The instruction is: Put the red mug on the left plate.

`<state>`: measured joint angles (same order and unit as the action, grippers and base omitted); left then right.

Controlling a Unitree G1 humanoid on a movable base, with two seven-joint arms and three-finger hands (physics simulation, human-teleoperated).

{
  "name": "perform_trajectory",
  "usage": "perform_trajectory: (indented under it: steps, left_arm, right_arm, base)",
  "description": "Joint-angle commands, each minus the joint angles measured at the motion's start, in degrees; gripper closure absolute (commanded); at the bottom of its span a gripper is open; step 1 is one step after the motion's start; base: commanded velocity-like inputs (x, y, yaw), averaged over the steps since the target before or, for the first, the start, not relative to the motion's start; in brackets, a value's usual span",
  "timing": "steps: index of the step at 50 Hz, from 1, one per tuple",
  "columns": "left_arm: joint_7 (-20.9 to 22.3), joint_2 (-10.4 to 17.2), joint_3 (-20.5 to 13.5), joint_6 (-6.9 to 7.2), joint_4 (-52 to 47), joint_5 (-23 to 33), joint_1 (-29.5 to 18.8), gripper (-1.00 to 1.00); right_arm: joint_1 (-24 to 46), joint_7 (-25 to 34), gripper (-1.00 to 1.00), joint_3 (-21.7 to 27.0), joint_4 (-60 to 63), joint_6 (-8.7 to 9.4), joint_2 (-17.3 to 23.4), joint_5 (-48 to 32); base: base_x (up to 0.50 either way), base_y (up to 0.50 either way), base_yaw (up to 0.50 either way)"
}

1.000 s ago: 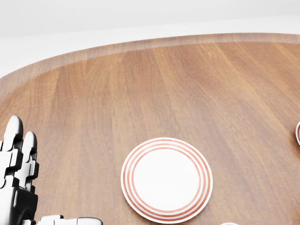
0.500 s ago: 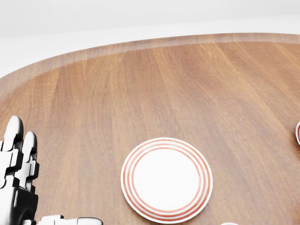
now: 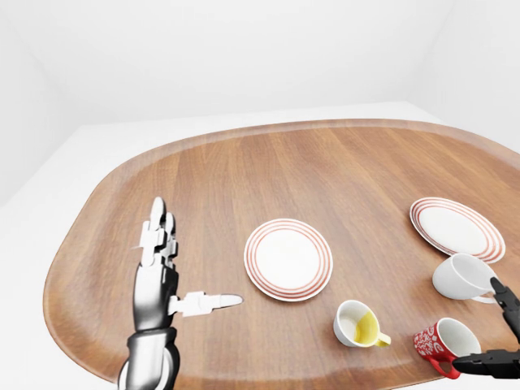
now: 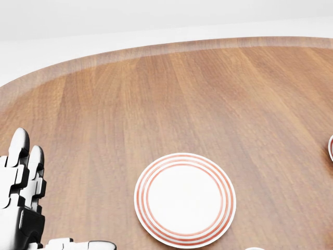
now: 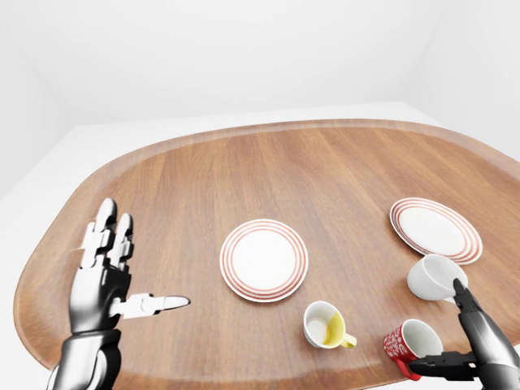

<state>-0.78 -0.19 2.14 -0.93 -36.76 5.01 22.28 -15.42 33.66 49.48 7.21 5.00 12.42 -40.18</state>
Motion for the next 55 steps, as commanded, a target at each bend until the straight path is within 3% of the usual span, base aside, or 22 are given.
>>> perform_trajectory:
  steps: [1, 23, 52, 53, 54, 55]
  left_arm:
    - [-0.2, 0.2, 0.4, 0.26, 0.4, 0.2, -0.4, -1.00]
    - [-0.2, 0.2, 0.2, 0.27, 0.7, 0.1, -0.7, -1.00]
    - [-0.4, 0.3, 0.6, 0.26, 0.4, 0.4, -0.5, -1.00]
    - [-0.4, 0.3, 0.5, 0.27, 0.4, 0.3, -0.5, -1.00]
    - [-0.4, 0.3, 0.5, 0.28, 0.4, 0.3, -0.5, -1.00]
    - [-0.4, 0.3, 0.4, 0.24, 0.4, 0.2, -0.5, -1.00]
  right_arm:
    - [0.9, -3.9, -1.00, -0.8, -7.3, 0.00, 2.4, 3.0]
    - [4.4, -8.7, -1.00, -9.2, -16.4, 0.00, 6.6, 7.1]
    - [1.7, -10.0, -1.00, -14.2, -26.4, 0.00, 7.8, 5.1]
    - [1.6, -9.9, -0.80, -14.8, -26.7, 0.00, 7.9, 4.4]
    - [1.5, -10.7, 0.72, -15.1, -26.8, 0.00, 7.8, 3.8]
    - [1.4, -10.4, 1.00, -15.2, -26.8, 0.00, 7.5, 3.8]
  base:
    - [0.00, 0.00, 0.00]
    - [0.00, 0.00, 0.00]
    - [0.00, 0.00, 0.00]
    - [0.00, 0.00, 0.00]
    - [0.00, 0.00, 0.00]
    - [0.00, 0.00, 0.00]
